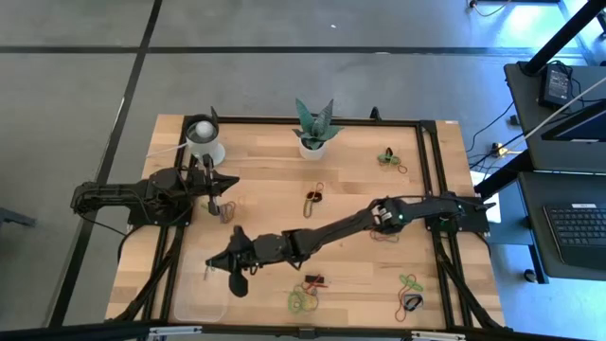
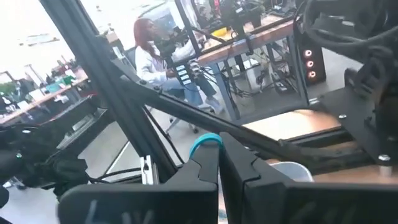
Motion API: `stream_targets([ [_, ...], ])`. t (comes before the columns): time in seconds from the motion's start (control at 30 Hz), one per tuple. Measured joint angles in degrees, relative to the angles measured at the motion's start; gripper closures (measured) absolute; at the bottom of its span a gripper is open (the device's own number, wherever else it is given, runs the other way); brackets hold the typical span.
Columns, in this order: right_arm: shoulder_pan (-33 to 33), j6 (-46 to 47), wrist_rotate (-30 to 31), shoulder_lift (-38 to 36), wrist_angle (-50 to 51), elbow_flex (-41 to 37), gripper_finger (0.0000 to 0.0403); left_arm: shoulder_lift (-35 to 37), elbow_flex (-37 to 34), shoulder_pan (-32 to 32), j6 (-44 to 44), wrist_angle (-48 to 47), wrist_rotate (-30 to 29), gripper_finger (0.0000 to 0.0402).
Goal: Pick and place rubber bands into bin
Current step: Put the blue rubber band into the transparent bin, then put the yellow rubber band into the transparent bin
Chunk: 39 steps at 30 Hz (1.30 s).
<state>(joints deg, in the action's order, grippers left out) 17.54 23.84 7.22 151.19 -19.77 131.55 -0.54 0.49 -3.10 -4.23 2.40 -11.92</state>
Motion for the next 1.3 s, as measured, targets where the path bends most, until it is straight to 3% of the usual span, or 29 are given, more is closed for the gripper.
stream_targets([
  [0.53, 0.82, 3.12, -0.66, 3.39, 5.70, 0.00, 0.0350, 0.00, 0.00, -0.01, 0.00, 0.02, 0.00, 0.0398],
  [0.97, -0.61, 6.90, -6.38, 3.46, 14.52, 3.16, 0.0222, 0.00, 0.00, 0.00, 0.00, 0.02, 0.00, 0.0398],
  [1.13, -1.86, 3.19, -7.53, 0.78, 20.26, 3.32, 0.0194, 0.00, 0.00, 0.00, 0.00, 0.02, 0.00, 0.0398],
  [1.3, -3.33, -0.39, -11.00, -4.40, 24.70, 3.32, 0.0193, 0.00, 0.00, -0.01, 0.00, 0.02, 0.00, 0.0398],
])
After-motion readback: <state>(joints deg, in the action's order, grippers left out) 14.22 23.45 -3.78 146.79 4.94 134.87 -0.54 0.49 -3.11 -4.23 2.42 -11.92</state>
